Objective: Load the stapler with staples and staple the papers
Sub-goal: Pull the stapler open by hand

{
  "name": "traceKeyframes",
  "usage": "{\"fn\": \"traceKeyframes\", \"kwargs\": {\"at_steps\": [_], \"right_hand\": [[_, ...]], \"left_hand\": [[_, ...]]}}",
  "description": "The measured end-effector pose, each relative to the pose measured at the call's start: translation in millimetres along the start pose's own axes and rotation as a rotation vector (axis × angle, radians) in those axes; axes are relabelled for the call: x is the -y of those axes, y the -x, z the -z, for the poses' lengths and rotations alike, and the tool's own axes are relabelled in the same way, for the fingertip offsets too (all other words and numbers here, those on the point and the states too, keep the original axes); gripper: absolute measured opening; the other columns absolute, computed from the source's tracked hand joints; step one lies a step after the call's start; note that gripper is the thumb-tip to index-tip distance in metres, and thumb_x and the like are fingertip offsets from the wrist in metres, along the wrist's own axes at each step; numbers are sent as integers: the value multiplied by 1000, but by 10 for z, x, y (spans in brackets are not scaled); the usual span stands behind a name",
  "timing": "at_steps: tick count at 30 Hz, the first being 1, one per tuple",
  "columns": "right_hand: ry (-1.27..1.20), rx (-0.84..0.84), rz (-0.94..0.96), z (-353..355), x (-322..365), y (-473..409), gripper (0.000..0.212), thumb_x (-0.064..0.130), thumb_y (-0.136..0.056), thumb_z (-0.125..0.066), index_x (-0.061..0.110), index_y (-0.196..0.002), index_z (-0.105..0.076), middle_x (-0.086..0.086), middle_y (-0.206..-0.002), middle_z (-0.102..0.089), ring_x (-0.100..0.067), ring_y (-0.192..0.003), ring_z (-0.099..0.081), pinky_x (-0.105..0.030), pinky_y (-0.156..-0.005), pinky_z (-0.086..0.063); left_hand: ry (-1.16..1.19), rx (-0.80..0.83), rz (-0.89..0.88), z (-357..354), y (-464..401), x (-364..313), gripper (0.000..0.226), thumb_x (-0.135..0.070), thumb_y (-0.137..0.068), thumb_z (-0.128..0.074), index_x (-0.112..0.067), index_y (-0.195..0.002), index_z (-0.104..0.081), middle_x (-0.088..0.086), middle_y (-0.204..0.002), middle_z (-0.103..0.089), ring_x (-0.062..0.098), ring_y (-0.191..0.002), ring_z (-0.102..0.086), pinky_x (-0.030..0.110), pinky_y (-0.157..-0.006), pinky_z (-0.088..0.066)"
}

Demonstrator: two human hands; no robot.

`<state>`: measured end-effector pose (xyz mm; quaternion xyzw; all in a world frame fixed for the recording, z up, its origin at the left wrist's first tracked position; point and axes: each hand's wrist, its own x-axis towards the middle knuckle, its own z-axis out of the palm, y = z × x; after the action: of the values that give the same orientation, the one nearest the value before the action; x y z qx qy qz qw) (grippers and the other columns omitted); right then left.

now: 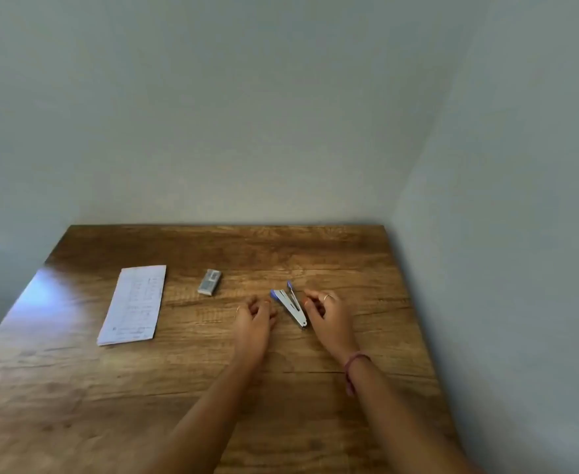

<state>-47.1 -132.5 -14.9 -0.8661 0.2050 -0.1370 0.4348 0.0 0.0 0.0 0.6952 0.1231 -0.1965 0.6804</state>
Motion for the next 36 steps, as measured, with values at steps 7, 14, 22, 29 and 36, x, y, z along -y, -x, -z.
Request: {"fn": "traceKeyframes", "kwargs": {"at_steps": [7,14,22,29,36], "right_hand": [[-10,-69,-51,-67,52,-29,26,29,-93,-56,13,-107,-71,2,-95,-60,-12,-86,-59,-26,-75,-46],[-28,-50,-88,-111,60,-48,24,34,-89,-61,18,-103,-73,1,-96,-62,-10,-86,-58,-22,-72,-43],[-363,-51,-163,-93,130,55,19,24,-86,-67,19,-105,-71,7,-101,-71,-2,-94,-66,-20,-81,-52],[-495,-23,-206,-107,186,190,17,11,-85,-68,22,-97,-63,2,-89,-71,-5,-81,-67,-20,-72,-52],[-598,-5,-285,-197,264,342,37,19,-84,-71,20,-119,-60,1,-94,-70,-7,-86,-66,-18,-75,-52]], "left_hand": [[-366,-51,-96,-48,-151,67,67,-58,-80,-47,-17,-133,-51,-2,-104,-66,17,-96,-64,43,-89,-52],[-236,92,-40,-176,42,-142,21,-27,-96,-47,-25,-108,-65,-10,-93,-65,1,-85,-57,20,-68,-43],[155,254,88,-97,73,-139,23,-16,-95,-52,-15,-117,-59,2,-111,-71,14,-102,-67,30,-88,-52],[241,290,43,94,53,22,39,-9,-87,-64,-4,-124,-51,15,-113,-68,20,-97,-66,37,-88,-52],[329,442,60,306,54,109,26,-11,-89,-59,-1,-113,-62,15,-109,-69,24,-101,-67,37,-90,-54]]}}
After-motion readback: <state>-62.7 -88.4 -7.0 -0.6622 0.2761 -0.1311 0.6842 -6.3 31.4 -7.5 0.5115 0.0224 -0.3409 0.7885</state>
